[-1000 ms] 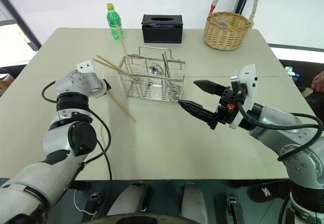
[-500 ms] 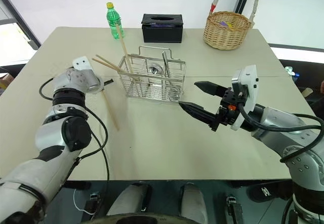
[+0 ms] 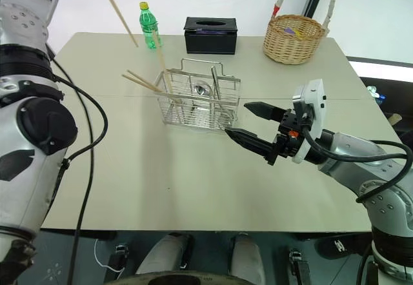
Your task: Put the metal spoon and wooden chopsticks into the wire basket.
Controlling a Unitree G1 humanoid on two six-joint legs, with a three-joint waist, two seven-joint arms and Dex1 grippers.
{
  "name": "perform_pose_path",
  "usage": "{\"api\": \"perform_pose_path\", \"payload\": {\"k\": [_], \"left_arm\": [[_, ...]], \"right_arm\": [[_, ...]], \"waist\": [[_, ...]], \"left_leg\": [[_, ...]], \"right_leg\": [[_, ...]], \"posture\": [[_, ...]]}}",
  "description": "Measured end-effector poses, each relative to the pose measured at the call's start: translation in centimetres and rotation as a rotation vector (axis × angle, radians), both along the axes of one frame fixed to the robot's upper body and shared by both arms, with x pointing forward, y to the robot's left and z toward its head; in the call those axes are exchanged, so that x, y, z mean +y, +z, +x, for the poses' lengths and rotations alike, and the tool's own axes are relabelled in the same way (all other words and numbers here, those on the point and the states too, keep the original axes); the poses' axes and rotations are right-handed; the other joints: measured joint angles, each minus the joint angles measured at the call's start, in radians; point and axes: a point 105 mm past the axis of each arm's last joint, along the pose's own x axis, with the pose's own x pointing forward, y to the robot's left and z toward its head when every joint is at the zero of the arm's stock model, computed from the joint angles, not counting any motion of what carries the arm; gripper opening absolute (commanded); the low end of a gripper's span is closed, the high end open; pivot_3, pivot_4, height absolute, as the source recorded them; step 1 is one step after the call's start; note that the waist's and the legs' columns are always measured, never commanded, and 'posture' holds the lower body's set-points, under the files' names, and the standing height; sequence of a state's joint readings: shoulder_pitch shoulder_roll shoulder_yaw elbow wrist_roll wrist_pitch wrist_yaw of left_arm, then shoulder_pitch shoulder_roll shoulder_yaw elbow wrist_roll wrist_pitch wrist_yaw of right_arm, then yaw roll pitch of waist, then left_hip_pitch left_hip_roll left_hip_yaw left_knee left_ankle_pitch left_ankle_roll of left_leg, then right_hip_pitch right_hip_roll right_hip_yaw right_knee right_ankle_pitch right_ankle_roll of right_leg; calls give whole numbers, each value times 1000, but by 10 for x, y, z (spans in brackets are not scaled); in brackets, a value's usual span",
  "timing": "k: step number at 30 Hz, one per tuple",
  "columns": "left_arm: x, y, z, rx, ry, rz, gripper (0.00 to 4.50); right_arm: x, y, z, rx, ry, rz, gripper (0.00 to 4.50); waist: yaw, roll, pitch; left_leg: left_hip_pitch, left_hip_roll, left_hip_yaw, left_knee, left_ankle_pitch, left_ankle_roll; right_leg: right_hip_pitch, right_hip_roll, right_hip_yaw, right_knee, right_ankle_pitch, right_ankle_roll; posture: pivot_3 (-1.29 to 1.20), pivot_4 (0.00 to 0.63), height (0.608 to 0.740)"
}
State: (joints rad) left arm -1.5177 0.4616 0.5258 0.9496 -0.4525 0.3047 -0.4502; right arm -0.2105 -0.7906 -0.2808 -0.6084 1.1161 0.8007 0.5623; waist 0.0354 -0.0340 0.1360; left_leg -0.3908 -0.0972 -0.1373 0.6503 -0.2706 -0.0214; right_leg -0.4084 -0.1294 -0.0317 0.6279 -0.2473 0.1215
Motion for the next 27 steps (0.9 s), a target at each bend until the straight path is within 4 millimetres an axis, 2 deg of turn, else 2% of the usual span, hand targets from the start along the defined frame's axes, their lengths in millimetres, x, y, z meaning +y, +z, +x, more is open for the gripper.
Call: {"api": "perform_pose_path", "payload": {"k": [8,13,18,22,27], "left_arm": [[-64,-35,-1,-1,-267,171,20],[-88,-59,-5,4,-308,311,20],[-101,-61,-11,-30,-302,386,20],[-99,-61,-11,-29,-292,384,1661],[-100,-56,-15,-39,-308,363,4261]], "right_arm": [[-3,-5,-1,21,-32,1,4500],[-6,-6,-1,25,-64,9,4500],[-6,-6,0,26,-80,26,4500],[-7,-4,0,22,-89,37,4500],[-9,-2,1,16,-97,41,4500]], "waist": [[-15,0,0],[-25,0,0],[-23,1,1],[-23,1,1],[-23,1,1]], "left_leg": [[0,2,0,0,0,-1],[0,2,0,0,0,-1],[0,3,0,0,0,-1],[0,3,0,0,0,0],[0,3,0,0,0,0]], "right_leg": [[0,2,0,1,0,0],[0,2,0,0,0,0],[0,2,1,0,0,0],[0,3,0,0,0,0],[0,3,0,0,0,0]], "posture": [[0,150,661],[0,150,661],[0,150,661],[0,150,661],[0,150,661]]}}
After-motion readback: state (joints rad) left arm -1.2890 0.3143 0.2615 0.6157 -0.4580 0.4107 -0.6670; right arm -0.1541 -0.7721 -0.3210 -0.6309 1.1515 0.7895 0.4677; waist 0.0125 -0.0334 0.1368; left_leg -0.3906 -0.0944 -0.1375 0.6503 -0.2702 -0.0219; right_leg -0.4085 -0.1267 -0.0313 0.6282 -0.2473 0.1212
